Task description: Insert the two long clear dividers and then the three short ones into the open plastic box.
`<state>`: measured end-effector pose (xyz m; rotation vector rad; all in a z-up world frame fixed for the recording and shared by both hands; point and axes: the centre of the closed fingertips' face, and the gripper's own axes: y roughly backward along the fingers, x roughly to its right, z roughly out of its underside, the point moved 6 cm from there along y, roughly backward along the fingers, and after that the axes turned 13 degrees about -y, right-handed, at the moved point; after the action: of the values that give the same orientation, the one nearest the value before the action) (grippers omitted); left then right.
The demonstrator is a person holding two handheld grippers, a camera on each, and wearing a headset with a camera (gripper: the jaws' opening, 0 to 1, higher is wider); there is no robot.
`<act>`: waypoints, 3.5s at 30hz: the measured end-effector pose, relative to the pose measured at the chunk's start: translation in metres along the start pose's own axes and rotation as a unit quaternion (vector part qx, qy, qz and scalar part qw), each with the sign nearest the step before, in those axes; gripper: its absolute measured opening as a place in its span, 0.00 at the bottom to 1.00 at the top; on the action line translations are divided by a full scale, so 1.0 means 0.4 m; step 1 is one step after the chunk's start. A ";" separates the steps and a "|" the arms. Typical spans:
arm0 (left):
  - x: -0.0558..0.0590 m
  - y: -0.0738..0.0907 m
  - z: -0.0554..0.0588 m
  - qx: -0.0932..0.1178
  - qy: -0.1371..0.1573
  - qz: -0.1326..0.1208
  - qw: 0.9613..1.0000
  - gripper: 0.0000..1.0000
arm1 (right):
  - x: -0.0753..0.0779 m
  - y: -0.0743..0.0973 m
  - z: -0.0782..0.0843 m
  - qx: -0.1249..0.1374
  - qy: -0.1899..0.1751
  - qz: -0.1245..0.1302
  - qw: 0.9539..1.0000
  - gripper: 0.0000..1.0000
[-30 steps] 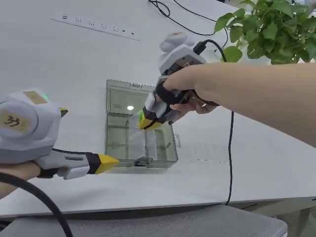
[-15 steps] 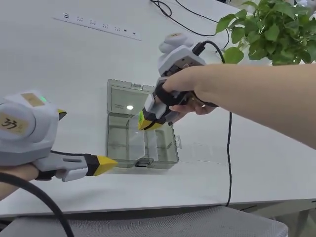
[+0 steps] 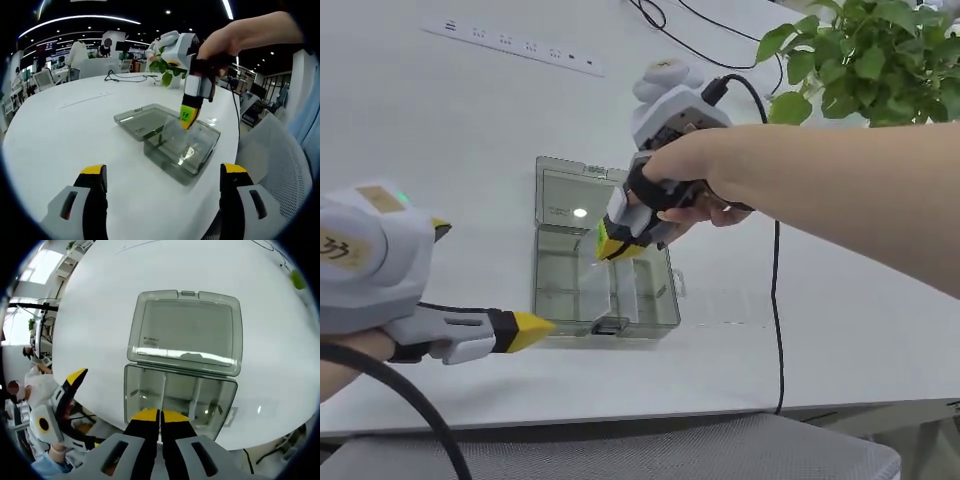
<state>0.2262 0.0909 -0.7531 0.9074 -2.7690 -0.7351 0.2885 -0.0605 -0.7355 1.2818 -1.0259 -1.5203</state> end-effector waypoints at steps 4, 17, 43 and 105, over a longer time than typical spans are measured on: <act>-0.001 -0.001 0.001 0.000 0.000 0.000 1.000 0.96 | -0.006 -0.004 -0.012 -0.001 0.007 0.011 1.000 0.02; -0.009 0.006 0.009 -0.001 0.006 -0.005 1.000 0.96 | -0.025 -0.041 -0.005 -0.004 0.036 0.026 0.999 0.02; -0.008 0.003 0.009 -0.004 0.006 -0.004 1.000 0.95 | -0.024 -0.055 0.003 -0.002 0.067 0.024 0.997 0.04; -0.027 0.043 -0.031 -0.007 0.017 -0.027 0.999 0.96 | 0.052 0.099 0.042 0.284 0.201 -0.237 0.907 1.00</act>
<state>0.2294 0.1040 -0.7338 0.9867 -2.7160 -0.7384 0.2744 -0.0906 -0.7013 2.2849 -0.9499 -1.2299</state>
